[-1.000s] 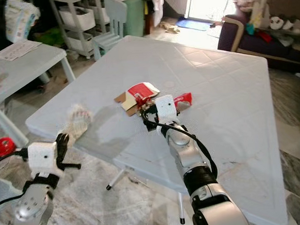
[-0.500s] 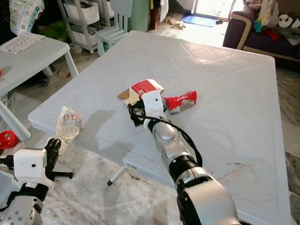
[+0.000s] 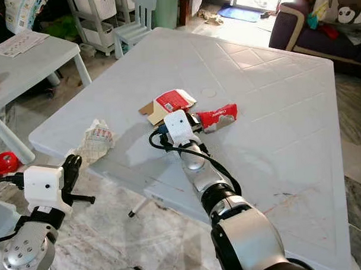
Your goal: Picking trash to rubbish bin
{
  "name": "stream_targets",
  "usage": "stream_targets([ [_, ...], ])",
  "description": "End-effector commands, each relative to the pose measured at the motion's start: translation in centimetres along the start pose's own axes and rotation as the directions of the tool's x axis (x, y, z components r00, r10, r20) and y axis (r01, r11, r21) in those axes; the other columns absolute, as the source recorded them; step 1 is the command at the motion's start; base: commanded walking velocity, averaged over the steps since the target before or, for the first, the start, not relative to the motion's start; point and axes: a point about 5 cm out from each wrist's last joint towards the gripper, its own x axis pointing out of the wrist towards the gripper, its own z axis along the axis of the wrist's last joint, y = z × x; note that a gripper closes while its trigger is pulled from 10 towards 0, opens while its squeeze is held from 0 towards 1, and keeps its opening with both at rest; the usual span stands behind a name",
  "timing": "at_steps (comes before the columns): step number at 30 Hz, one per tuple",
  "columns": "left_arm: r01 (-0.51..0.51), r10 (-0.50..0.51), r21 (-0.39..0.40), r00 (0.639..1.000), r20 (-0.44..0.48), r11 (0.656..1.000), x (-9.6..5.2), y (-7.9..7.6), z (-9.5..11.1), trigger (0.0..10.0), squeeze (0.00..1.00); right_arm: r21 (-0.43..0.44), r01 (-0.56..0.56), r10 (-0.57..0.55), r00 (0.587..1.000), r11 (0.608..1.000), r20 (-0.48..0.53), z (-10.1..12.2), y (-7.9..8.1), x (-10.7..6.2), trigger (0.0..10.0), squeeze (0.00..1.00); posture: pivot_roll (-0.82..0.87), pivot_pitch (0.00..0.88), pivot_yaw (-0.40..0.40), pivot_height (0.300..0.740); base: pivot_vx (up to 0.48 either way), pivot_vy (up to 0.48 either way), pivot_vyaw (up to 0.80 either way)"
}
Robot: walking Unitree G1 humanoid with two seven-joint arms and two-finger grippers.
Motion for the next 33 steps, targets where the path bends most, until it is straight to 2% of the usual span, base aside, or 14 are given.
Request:
stream_targets([
  [1, 0.015, -0.015, 0.005, 1.0, 0.002, 1.0, 0.0, 0.0, 0.2, 0.0, 0.0, -0.005, -0.01, 0.01, 1.0, 1.0, -0.022, -0.2, 0.1, 0.0, 0.0, 0.0, 0.29, 0.147, -0.067, 0.74, 0.0, 0.0, 0.0],
  [11, 0.011, -0.011, -0.001, 1.0, 0.006, 1.0, 0.4, -0.1, 0.3, 0.0, 0.0, 0.015, -0.03, 0.031, 0.999, 0.999, -0.031, -0.5, 0.9, -0.2, 0.0, 0.0, 0.28, 0.123, -0.073, 0.74, 0.0, 0.0, 0.0],
  [21, 0.006, -0.006, 0.008, 0.999, 0.037, 1.0, 1.5, 0.0, 0.8, 0.0, 0.0, 0.049, 0.0, 0.002, 0.999, 0.999, -0.041, -0.9, 0.0, -0.3, 0.0, 0.0, 0.28, 0.101, -0.073, 0.74, 0.0, 0.0, 0.0],
  [33, 0.001, -0.001, 0.01, 0.999, 0.044, 1.0, 2.0, 0.1, 0.8, 0.0, 0.0, 0.063, 0.006, -0.004, 0.999, 0.998, -0.038, -0.9, -0.1, -0.3, 0.0, 0.0, 0.27, 0.094, -0.071, 0.74, 0.0, 0.0, 0.0],
])
